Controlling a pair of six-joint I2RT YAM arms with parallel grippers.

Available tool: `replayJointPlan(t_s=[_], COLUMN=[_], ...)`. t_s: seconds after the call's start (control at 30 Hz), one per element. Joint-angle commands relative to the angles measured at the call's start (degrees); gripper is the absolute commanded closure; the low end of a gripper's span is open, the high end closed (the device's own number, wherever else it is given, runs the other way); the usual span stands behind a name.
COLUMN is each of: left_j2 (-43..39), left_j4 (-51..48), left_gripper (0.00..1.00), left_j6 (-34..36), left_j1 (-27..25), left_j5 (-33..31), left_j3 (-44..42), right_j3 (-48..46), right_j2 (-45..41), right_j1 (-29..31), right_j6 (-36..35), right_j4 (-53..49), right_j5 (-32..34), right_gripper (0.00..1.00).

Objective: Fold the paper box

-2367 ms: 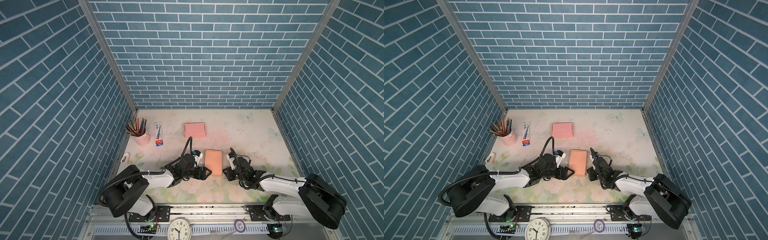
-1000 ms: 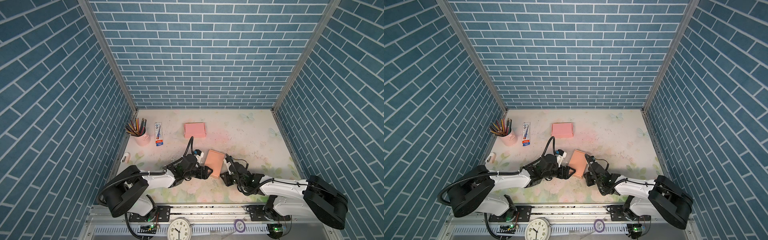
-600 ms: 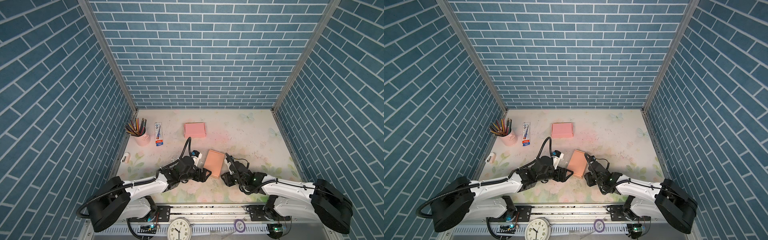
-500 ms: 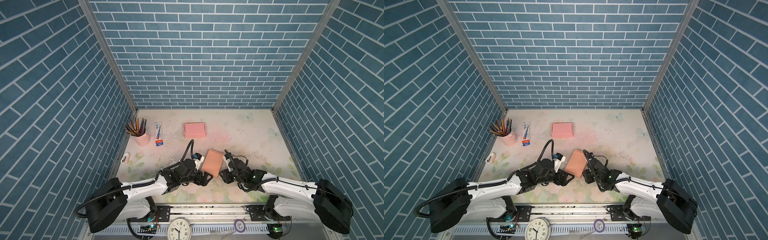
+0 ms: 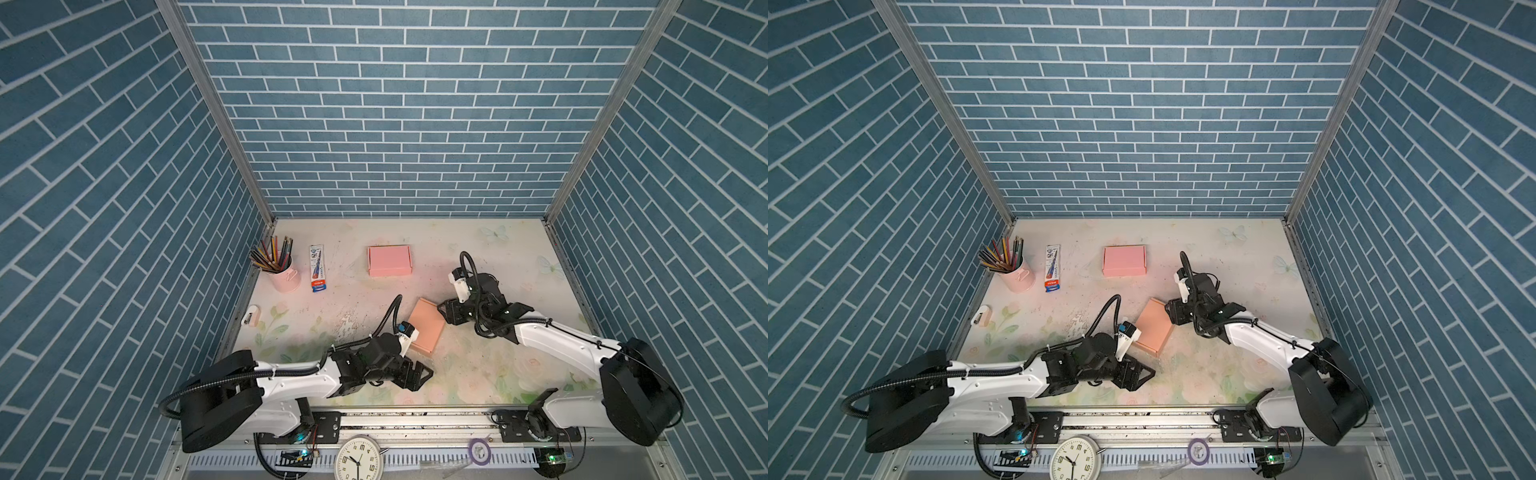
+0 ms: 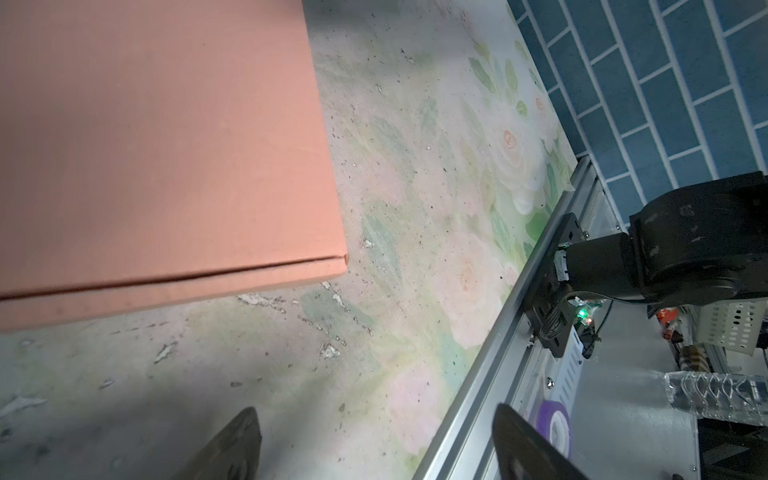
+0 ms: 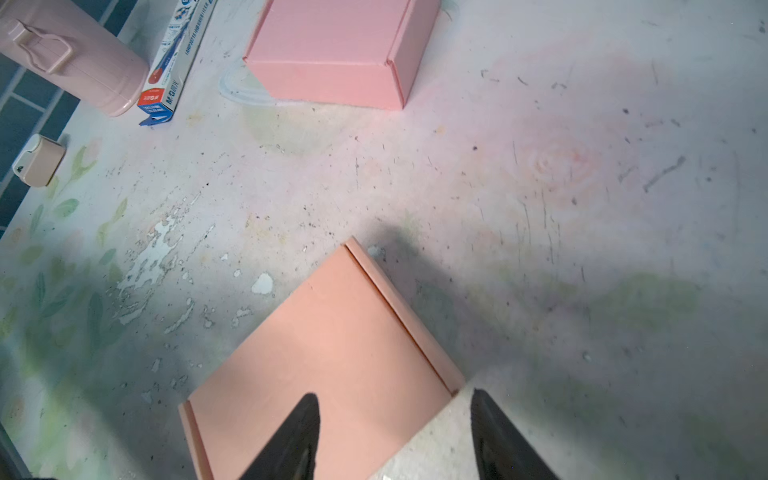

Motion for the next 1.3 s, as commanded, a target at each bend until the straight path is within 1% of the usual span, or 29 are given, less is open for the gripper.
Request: replayJointPlan(t_s=[0.0, 0.13, 0.23, 0.33, 0.43, 0.53, 0.7, 0.9, 1.07, 1.27], left_j2=[1.7, 2.9, 3.2, 4.1, 5.2, 5.8, 7.0, 9.1, 10.8, 13.0], left_j4=[3.4, 6.5, 6.9, 7.6, 8.7, 10.0, 9.7, 10.1, 10.8, 10.7], left_gripper=[0.12, 0.12, 0.12, 0.12, 0.13, 0.13, 0.13, 0.13, 0.14, 0.17], left_j6=[-1.4, -2.2, -1.8, -1.5, -1.5, -1.2, -0.1, 1.3, 2.3, 3.5], left_j1=[1.3, 3.9, 5.0, 6.1, 7.0, 7.9, 9.6, 11.1, 12.7, 13.9], left_j5=[-1.2, 0.1, 0.5, 1.1, 2.0, 2.5, 3.4, 4.5, 5.3, 5.9], left_j3=[0.0, -0.5, -0.2, 0.2, 0.3, 0.6, 1.8, 4.0, 6.0, 8.4], right_j3=[3.4, 6.2, 7.6, 8.3, 8.8, 8.5, 7.1, 4.6, 2.3, -0.5], right_j2=[4.8, 9.9, 13.2, 15.3, 16.7, 17.5, 17.3, 16.3, 13.8, 10.5], right_j1=[-2.0, -3.6, -5.3, -6.3, -6.4, -6.4, -6.4, -6.4, -6.5, -6.5], right_j6=[-4.7, -5.9, -6.6, -6.7, -6.6, -6.0, -4.9, -3.8, -3.0, -1.6], right_j4=[0.2, 0.9, 1.5, 2.4, 2.6, 3.4, 5.4, 6.9, 7.4, 8.4], right_j5=[-5.4, -7.8, -9.6, -11.5, -11.8, -13.7, -16.4, -17.7, -16.9, -16.0], right_gripper=[0.39, 0.36, 0.36, 0.36, 0.37, 0.40, 0.46, 0.52, 0.58, 0.60])
